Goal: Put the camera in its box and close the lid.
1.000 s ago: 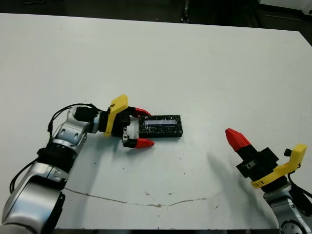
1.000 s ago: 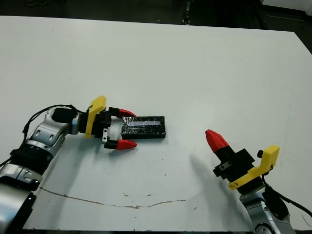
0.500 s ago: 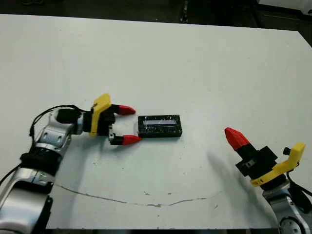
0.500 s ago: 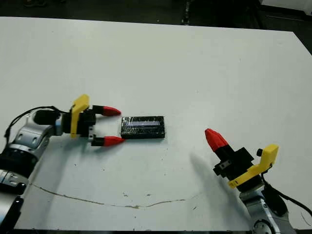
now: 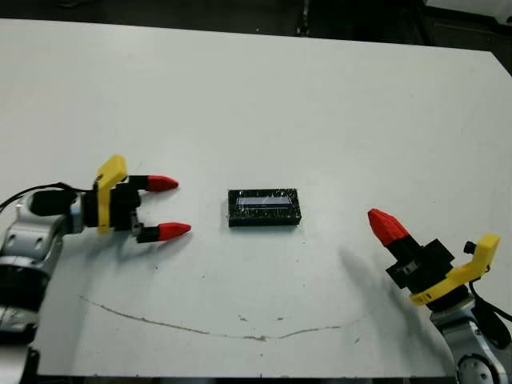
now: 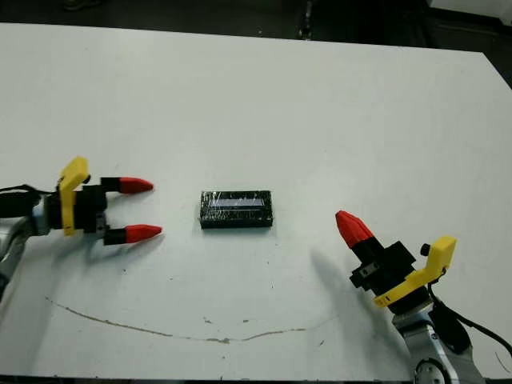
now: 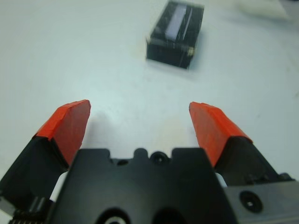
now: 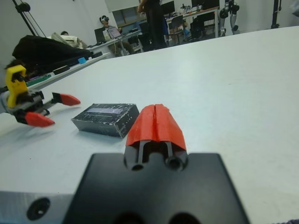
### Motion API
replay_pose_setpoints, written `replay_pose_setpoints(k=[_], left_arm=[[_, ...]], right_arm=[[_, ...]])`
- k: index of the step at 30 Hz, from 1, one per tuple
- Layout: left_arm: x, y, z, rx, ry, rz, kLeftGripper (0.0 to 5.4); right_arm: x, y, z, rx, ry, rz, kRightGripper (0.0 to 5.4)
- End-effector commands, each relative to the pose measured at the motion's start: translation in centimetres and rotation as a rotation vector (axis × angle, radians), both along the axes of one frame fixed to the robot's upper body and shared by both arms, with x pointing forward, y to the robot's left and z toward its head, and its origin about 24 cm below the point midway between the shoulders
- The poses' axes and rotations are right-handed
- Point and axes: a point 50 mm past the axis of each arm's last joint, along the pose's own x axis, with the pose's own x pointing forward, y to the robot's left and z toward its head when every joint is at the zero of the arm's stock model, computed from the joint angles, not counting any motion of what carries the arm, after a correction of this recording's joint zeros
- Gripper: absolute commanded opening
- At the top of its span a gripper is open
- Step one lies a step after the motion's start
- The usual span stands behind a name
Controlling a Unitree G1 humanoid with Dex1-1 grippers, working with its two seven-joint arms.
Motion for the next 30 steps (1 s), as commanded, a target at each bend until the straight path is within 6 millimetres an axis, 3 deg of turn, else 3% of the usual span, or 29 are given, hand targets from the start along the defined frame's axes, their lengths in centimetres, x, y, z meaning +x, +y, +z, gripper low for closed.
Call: replay_pose_setpoints(k=[1, 3, 8, 13, 22, 30], left_arm=[[-0.4, 0.2, 1.2, -0.113, -0.033, 0.044, 5.39], [-0.6, -0.4, 1.6, -0.227, -0.056, 0.098, 5.32], [-1.8, -4.4, 2.2, -0.391, -0.108, 0.267, 4.67], [-2.5, -8.2, 2.3, -0.482, -0.152, 0.286, 3.93], [-3.0, -12.9, 2.2, -0.428, -0.114, 0.363, 2.56], [-2.3, -15.3, 0.8, -0.338, -0.035, 0.402, 1.34]], right_arm=[[-0.2, -0.1, -0.1, -0.014, 0.006, -0.011, 0.00], [-0.2, -0.1, -0.2, -0.016, 0.008, -0.014, 0.00], [-0.2, 0.0, -0.2, -0.018, -0.004, -0.019, 0.00], [-0.3, 0.0, -0.2, -0.014, 0.004, -0.029, 0.00], [-0.6, 0.0, -0.3, 0.001, 0.006, -0.044, 0.00], [-0.7, 0.0, -0.3, 0.015, 0.008, -0.049, 0.00]])
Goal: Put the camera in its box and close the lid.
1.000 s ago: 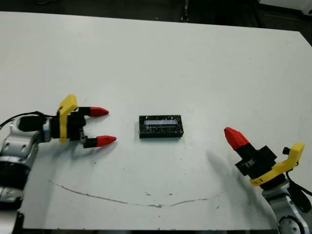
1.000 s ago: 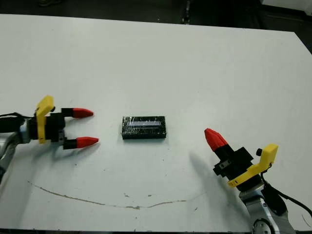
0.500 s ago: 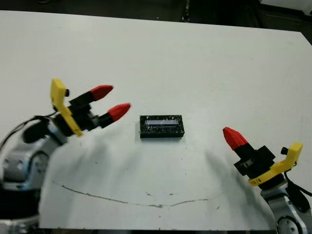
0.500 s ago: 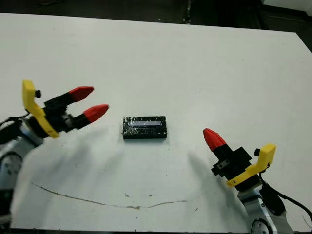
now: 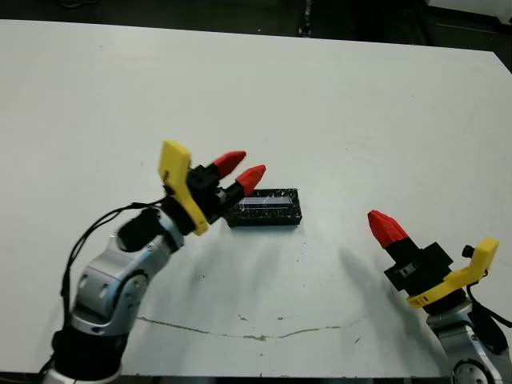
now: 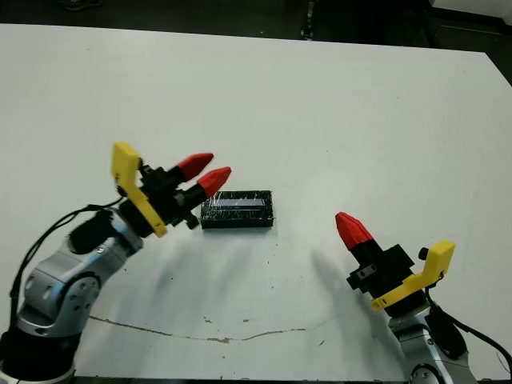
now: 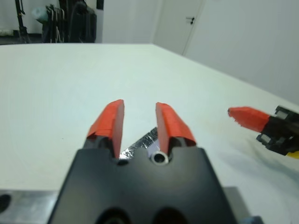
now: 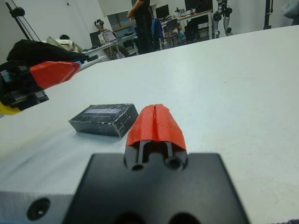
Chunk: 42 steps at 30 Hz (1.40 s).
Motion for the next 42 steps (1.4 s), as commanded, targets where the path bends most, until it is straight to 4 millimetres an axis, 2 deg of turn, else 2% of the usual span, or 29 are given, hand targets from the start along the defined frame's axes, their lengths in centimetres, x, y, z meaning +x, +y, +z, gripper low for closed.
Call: replay_pose_setpoints(k=[1, 9, 16, 19, 26, 31, 33, 37, 42], left_arm=[[0.3, -0.9, -1.1, 0.034, 0.060, 0.012, 1.20], [0.2, -2.2, -3.9, 0.073, 0.169, 0.046, 0.02], [-0.6, -2.9, -7.4, 0.142, 0.259, 0.056, 0.02], [-1.2, -3.1, -8.8, 0.151, 0.359, 0.066, 0.02], [-2.6, -3.2, -9.7, 0.172, 0.462, 0.019, 0.02], [-2.8, -2.9, -9.7, 0.177, 0.477, 0.026, 0.02], [-2.9, -2.7, -9.0, 0.158, 0.437, 0.015, 0.02], [-3.2, -1.6, -6.4, 0.095, 0.302, 0.023, 0.02], [-3.1, 1.3, -2.7, 0.053, 0.055, 0.127, 0.02]], right_arm=[[-0.3, -0.2, 0.0, -0.001, 0.007, -0.013, 0.00], [-0.5, 0.0, 0.0, 0.003, 0.016, -0.019, 0.00], [-0.5, -0.1, -0.1, 0.010, 0.026, -0.021, 0.00], [-0.4, -0.2, 0.0, 0.013, 0.033, -0.017, 0.00], [-0.4, -0.2, 0.0, 0.005, 0.021, -0.014, 0.00], [-0.5, -0.1, 0.0, 0.012, 0.036, -0.012, 0.00], [-0.6, -0.1, 0.0, 0.018, 0.039, -0.012, 0.00], [-0.6, 0.1, 0.2, 0.012, 0.020, -0.024, 0.00], [-0.2, 0.8, 0.9, 0.010, -0.015, -0.051, 0.00]])
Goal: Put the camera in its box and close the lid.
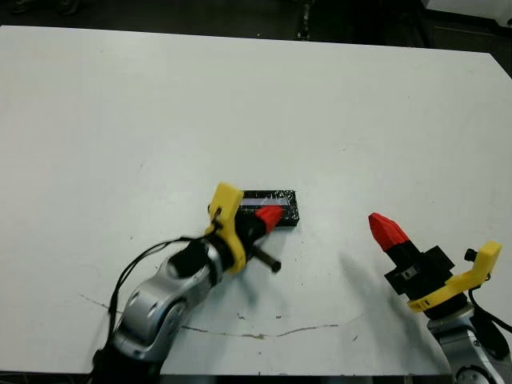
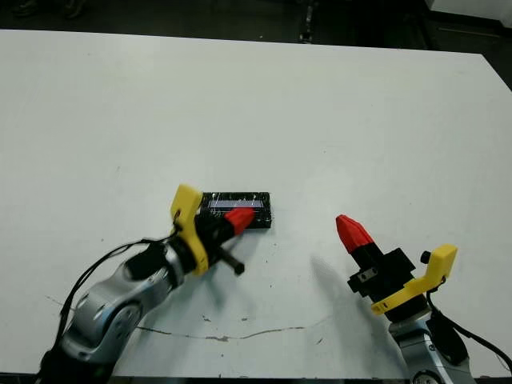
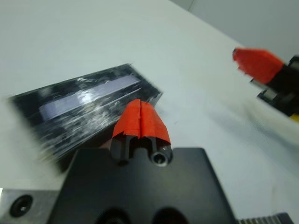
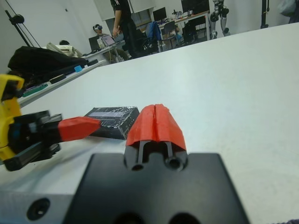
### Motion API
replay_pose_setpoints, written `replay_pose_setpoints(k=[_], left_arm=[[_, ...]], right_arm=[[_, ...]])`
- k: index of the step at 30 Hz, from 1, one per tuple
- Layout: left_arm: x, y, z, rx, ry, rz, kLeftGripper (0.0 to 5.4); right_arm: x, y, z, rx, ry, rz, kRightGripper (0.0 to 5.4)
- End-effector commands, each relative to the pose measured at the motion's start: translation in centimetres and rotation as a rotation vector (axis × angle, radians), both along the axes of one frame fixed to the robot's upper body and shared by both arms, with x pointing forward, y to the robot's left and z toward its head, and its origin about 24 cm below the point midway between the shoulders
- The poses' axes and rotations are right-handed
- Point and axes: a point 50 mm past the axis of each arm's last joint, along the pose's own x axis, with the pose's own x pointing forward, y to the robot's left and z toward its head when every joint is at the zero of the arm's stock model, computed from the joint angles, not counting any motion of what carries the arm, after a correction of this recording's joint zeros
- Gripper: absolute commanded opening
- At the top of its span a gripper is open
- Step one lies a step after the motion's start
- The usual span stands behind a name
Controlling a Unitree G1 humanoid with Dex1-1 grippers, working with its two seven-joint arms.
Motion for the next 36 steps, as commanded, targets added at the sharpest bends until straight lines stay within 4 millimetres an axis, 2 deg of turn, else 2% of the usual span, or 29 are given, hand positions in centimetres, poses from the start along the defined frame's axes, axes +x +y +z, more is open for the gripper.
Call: replay_pose_setpoints(k=[1, 4, 9, 13, 18, 26, 36], left_arm=[[0.0, 2.5, 2.1, -0.017, -0.173, 0.093, 0.02], [-0.2, 4.3, 3.2, -0.045, -0.324, 0.181, 0.02], [-1.0, 7.1, 4.0, -0.056, -0.513, 0.316, 0.02], [-1.7, 8.5, 3.6, -0.044, -0.609, 0.458, 0.02], [-2.2, 9.6, 2.3, -0.027, -0.611, 0.583, 0.02], [-2.6, 9.4, 0.0, -0.019, -0.530, 0.619, 0.02], [-2.6, 8.5, -0.7, -0.033, -0.497, 0.611, 0.02]], right_arm=[[0.3, 0.6, 0.6, -0.011, -0.035, -0.032, 0.00], [0.7, 1.0, 1.3, -0.015, -0.061, -0.055, 0.00], [1.4, 1.2, 3.3, -0.048, -0.123, -0.156, 0.00], [1.9, 1.3, 3.7, -0.071, -0.156, -0.216, 0.00], [2.0, 1.9, 2.8, -0.101, -0.113, -0.282, 0.00], [1.9, 2.6, 1.7, -0.157, -0.078, -0.313, 0.00], [1.0, 2.9, 0.8, -0.198, -0.043, -0.314, 0.00]])
